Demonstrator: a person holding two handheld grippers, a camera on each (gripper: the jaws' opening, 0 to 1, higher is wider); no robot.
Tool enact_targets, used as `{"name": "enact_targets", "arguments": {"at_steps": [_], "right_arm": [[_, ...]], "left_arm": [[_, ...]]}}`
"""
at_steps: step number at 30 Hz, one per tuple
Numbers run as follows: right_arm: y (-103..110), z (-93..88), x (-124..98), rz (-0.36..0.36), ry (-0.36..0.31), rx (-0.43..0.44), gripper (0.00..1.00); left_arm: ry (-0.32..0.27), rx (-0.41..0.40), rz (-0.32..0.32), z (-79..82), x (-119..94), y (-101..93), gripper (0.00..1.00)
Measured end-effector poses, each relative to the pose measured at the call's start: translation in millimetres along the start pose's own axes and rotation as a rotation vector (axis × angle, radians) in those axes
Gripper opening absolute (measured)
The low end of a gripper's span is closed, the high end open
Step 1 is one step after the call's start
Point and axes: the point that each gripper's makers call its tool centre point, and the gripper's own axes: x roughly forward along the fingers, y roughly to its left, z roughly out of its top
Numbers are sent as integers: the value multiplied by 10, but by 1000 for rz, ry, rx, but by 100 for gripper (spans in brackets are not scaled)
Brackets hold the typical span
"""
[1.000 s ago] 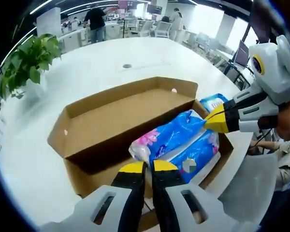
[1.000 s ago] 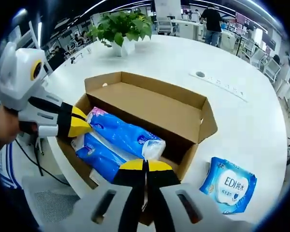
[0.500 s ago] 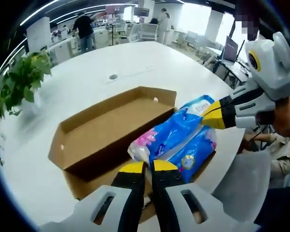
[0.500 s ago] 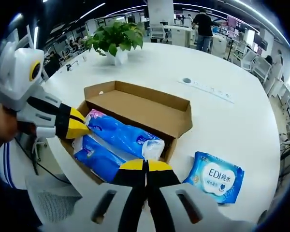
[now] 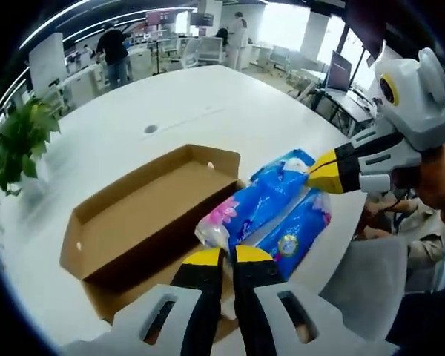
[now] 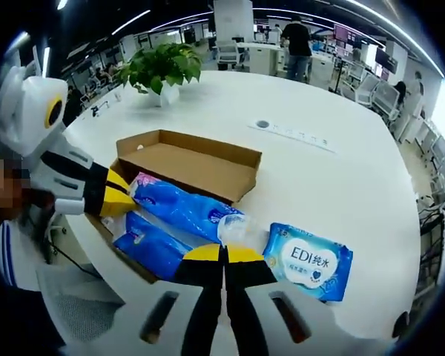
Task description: Operate the shoe box by opening the lid, removing the specified soft item, and placing it in the target area until the item is outside and the box remains undamaged.
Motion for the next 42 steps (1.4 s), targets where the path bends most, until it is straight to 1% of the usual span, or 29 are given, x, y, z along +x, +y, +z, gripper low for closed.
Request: {"name": "enact_targets", "arguments": {"at_steps": [5,10,17,27,42], "right_arm": [[-210,-91,-82,-19,0,27,0],[-447,-177,-169,-44,0,49,0],[-768,-297,-245,-67,3,79,0],[-1109,-414,-273,-91,9,113,0],[-1548,-583,-298,-112,22,135,0]], "left_arm": [[7,28,-25,107,121,-176,0],[17,56,-54,227,269,-405,0],[35,70,-81,337,454,-629,1],[53,84,-111,481,724,-861,1],[78,102,-143,621,1066,-1165,1]]}}
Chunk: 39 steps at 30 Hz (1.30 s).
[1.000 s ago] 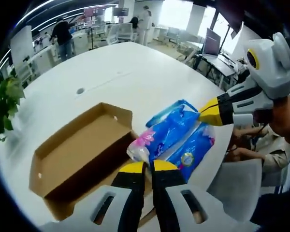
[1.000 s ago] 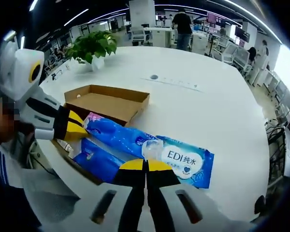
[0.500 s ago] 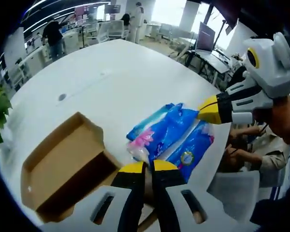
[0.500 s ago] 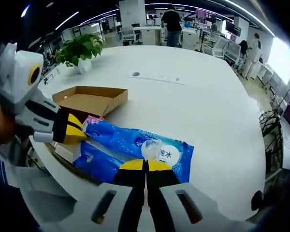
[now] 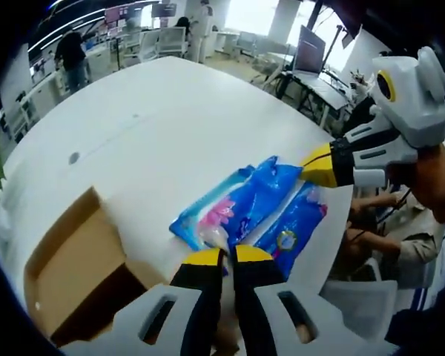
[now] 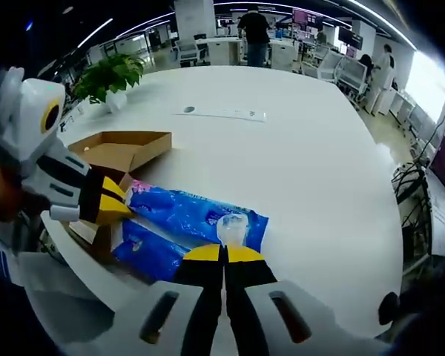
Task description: Operate the shoe box by opening the lid, removing the specified soft item, and placing it in the target area until the item is outside and the box remains undamaged.
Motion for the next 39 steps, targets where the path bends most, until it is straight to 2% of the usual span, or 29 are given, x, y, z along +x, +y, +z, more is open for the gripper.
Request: {"name": "enact_targets", "arguments": {"at_steps": [9,20,26,39], "right_arm": [[-290,-119,-1,-19,7,17,0],[-607,-182,-34,-42,1,46,0],[-866,-215,-56,-66,6,48,0],[-1225,-310,-37,-90,15,61,0]], "left_arm": [[15,17,-22,140,221,-172,1],[23,44,-43,299,439,-371,1],[28,48,-62,433,603,-497,1],[49,59,-87,539,894,-704,1]]}}
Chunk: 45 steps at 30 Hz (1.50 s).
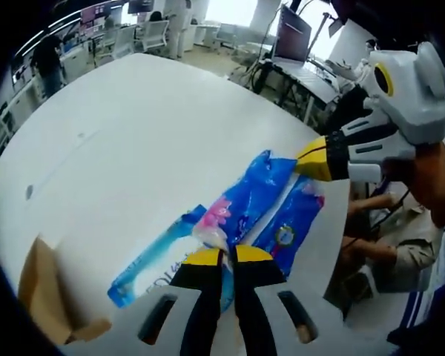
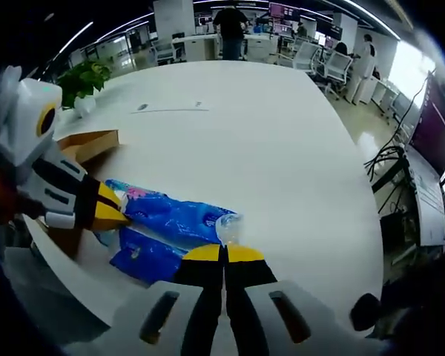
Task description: Operate the shoe box by opening the lid, removing the specified soft item, and placing it in the target area until the item is outside and the box remains undamaged.
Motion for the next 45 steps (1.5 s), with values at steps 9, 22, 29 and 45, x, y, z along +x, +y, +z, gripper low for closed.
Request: {"name": "enact_targets", "arguments": {"at_steps": [9,22,29,45], "right_arm": [[-220,-24,-33,-23,-2,5,0],[-496,-107,-58,-48,2,18,0],[-499,-149,28,-42,12,8,0],[-512,-324,289,-30,37,14,0]], "left_arm": [[1,5,-16,172,178,-118,1],[18,18,-41,280,429,-302,1],[21,20,-30,244,480,-281,1],[54,35,-9,96,675,-199,3]]}}
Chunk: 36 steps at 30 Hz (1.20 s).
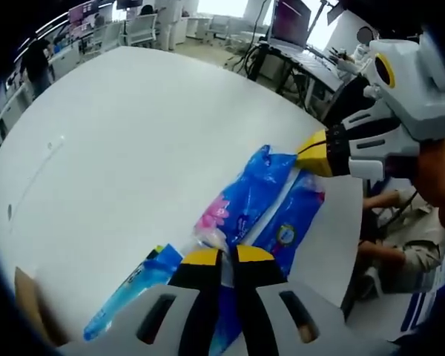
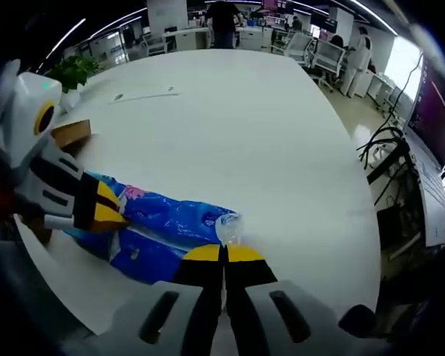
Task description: Operate the shoe box by opening the lid, removing the specified soft item, and placing it in the target area until the item is outside and the box remains undamaged.
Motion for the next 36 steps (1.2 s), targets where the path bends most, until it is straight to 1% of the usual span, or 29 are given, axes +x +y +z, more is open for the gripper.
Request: {"name": "enact_targets", "arguments": {"at_steps": [5,9,14,19,21,27,31,33,36], "right_arm": [[-12,-16,71,7,6,2,0],[-6,-25,133,12,13,-2,0],[1,-28,169,13,16,-3,0],[-4,-75,215,19,23,-5,1],[0,-73,224,19,22,-6,1],[-4,-52,252,19,11,-26,2],[-7,-41,253,19,5,-22,3],[-3,-30,250,21,2,-20,4],[10,-20,251,23,-3,-20,5]], "left_arm": [[-3,15,10,3,28,38,4],[2,58,26,-26,67,80,6],[6,85,34,-36,81,110,7],[-1,92,40,-29,75,138,9],[-5,84,38,-25,78,145,10],[-15,98,42,-28,67,148,12],[-20,101,41,-36,29,140,15],[-34,89,43,-22,1,146,18],[-44,108,56,-7,-28,152,23]]}}
